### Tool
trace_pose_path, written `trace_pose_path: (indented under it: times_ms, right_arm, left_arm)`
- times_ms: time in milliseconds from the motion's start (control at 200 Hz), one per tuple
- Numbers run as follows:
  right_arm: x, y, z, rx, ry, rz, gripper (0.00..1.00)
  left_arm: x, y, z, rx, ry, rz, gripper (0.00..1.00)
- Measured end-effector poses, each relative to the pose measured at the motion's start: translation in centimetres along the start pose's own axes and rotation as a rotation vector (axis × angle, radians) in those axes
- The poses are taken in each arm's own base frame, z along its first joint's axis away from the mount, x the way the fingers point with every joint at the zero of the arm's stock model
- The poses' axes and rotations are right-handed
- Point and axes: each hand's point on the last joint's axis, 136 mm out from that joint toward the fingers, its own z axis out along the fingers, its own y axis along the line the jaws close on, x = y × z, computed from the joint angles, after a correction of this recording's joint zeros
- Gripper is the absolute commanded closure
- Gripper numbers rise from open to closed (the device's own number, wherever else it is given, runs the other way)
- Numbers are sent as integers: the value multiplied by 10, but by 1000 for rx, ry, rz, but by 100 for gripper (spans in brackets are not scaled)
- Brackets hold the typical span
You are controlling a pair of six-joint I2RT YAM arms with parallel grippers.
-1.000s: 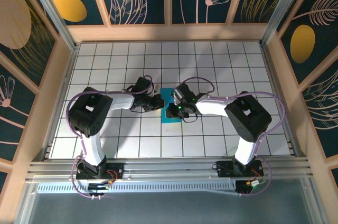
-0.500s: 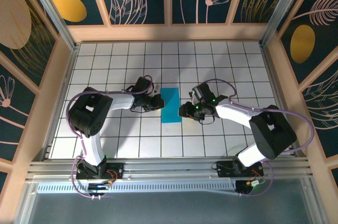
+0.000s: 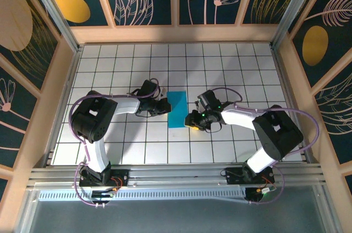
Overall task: Fold a paper plane with a square sheet of paper (fold left side to right side)
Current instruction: Fold the triangle a second time at the center of the table.
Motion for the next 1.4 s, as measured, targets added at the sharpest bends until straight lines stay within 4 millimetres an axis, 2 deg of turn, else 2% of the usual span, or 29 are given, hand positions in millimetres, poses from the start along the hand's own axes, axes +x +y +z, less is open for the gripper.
trace_pose_path:
  times_ms: [901, 1401]
  right_arm:
    - [-4, 5, 11, -64, -8, 33, 64]
    - [-23, 12, 9, -162, -52, 51, 65]
  left_arm:
    - [0, 0, 0, 0, 0, 0, 100]
    - [0, 0, 0, 0, 0, 6, 100]
